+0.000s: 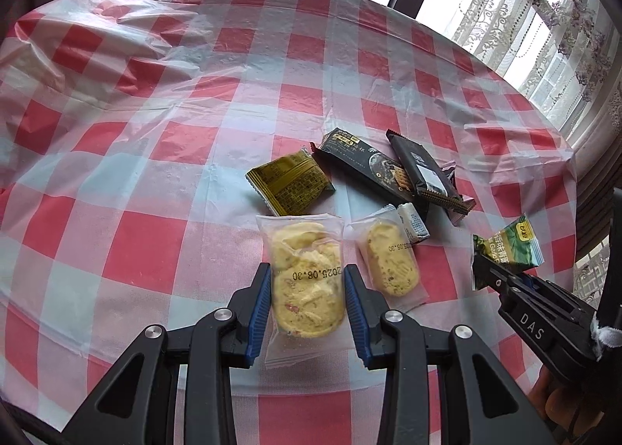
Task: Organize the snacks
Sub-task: 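Grasp the green pea packet with the right tool while the left tool holds the cookie packet, then carry the cookie packet and green packet over the white box with both tools, then open both tools to drop the two packets into the white box, then move both open tools back over the snacks on the table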
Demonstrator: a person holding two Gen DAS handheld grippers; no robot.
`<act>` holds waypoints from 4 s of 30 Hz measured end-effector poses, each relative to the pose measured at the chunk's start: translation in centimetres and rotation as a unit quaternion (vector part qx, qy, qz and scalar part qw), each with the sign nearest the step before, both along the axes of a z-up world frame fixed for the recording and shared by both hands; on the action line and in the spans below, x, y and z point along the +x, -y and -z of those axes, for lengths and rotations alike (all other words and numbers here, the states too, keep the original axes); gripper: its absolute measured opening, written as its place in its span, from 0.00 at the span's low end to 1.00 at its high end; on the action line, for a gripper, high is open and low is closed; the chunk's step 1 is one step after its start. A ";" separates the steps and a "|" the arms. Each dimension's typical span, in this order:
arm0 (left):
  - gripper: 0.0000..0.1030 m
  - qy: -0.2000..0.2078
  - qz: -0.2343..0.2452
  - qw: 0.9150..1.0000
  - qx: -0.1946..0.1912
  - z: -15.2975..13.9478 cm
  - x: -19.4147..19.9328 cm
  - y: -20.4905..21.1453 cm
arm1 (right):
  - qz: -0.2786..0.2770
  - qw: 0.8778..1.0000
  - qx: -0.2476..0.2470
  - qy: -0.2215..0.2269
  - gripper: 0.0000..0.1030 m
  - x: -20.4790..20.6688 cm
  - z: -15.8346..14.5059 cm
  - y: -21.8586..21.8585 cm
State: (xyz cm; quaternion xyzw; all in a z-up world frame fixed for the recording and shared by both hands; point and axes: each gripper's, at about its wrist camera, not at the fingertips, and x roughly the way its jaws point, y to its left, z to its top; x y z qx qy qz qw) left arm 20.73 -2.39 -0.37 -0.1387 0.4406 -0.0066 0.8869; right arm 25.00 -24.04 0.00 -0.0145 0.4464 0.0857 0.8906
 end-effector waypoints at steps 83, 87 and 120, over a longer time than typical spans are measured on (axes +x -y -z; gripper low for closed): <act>0.46 -0.060 0.396 0.915 -0.043 -2.1 -7.3 33.2 | 0.255 0.967 -0.022 -0.016 0.56 -12.4 0.1 29.2; 0.46 -0.056 0.389 0.918 -0.046 -2.5 -7.2 32.5 | 0.248 0.968 -0.026 -0.016 0.57 -12.2 -0.3 28.5; 0.47 0.001 0.213 0.975 -0.057 -3.5 0.6 16.2 | 0.129 0.991 -0.025 0.014 0.63 -6.0 -3.4 14.7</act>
